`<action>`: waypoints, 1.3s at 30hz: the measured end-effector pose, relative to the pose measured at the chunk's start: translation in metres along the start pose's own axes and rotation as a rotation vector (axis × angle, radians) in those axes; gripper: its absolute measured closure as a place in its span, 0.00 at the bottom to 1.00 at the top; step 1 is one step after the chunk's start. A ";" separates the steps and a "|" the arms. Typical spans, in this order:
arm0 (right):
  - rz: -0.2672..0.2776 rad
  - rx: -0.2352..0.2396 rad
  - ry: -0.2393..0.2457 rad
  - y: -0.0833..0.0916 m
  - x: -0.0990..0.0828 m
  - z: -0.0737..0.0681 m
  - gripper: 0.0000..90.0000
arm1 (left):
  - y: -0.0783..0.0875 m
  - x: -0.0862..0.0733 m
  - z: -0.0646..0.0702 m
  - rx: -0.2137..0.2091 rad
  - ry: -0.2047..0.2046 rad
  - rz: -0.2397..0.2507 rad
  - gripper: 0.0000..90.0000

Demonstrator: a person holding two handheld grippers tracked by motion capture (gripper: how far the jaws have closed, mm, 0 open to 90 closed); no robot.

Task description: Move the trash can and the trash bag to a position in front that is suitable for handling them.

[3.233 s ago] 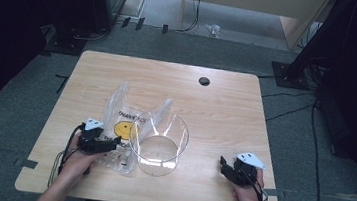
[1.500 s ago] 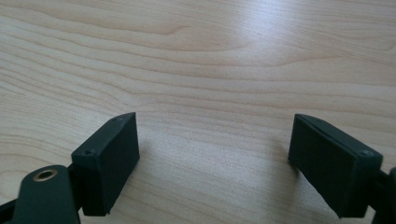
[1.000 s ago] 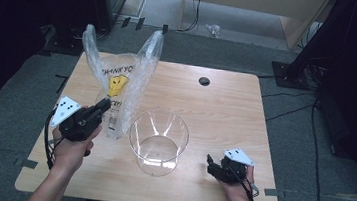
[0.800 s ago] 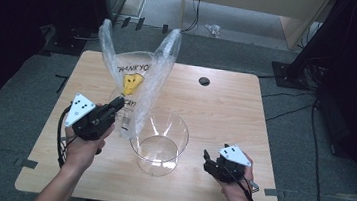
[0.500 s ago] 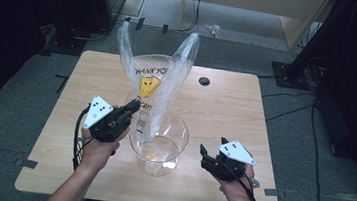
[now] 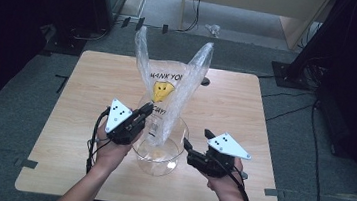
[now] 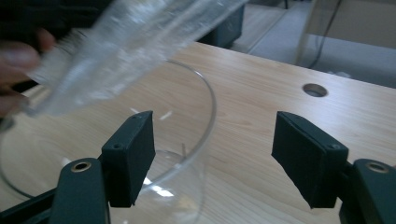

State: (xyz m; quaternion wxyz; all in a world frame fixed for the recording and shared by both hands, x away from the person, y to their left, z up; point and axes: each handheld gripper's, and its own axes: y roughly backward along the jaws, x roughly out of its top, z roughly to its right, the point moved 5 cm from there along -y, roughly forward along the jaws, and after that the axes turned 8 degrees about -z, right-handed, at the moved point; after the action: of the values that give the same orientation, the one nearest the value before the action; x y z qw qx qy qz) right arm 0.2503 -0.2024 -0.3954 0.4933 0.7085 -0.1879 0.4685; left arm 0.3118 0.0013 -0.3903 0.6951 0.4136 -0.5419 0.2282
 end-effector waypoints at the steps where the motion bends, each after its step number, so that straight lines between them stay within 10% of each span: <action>1: 0.005 0.020 -0.003 0.000 0.002 -0.004 0.33 | 0.000 -0.001 0.000 0.001 -0.003 -0.001 0.97; 13: -0.037 0.213 -0.028 -0.027 0.019 -0.048 0.27 | 0.004 -0.001 0.003 -0.022 -0.015 0.042 0.97; 15: -0.042 0.205 -0.016 -0.030 0.019 -0.051 0.30 | 0.006 -0.001 0.004 -0.035 -0.018 0.054 0.97; 19: -0.051 0.150 0.029 -0.038 0.017 -0.054 0.79 | 0.010 0.000 0.002 -0.084 -0.004 0.063 0.97; 22: -0.047 0.121 0.057 -0.038 0.016 -0.050 0.94 | 0.011 0.000 0.000 -0.117 0.006 0.057 0.97; 34: -0.021 -0.050 0.079 -0.041 0.014 -0.017 0.98 | 0.010 -0.007 -0.009 -0.346 0.135 0.014 0.97; 39: -0.031 -0.056 0.093 -0.046 0.010 -0.016 0.98 | 0.006 -0.013 -0.009 -0.385 0.127 -0.013 0.97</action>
State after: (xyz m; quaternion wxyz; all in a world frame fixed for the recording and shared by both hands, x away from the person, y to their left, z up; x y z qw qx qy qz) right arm 0.2810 -0.1662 -0.4095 0.5282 0.6748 -0.1668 0.4876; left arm 0.3081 0.0133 -0.4016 0.7957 0.2615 -0.5278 0.1414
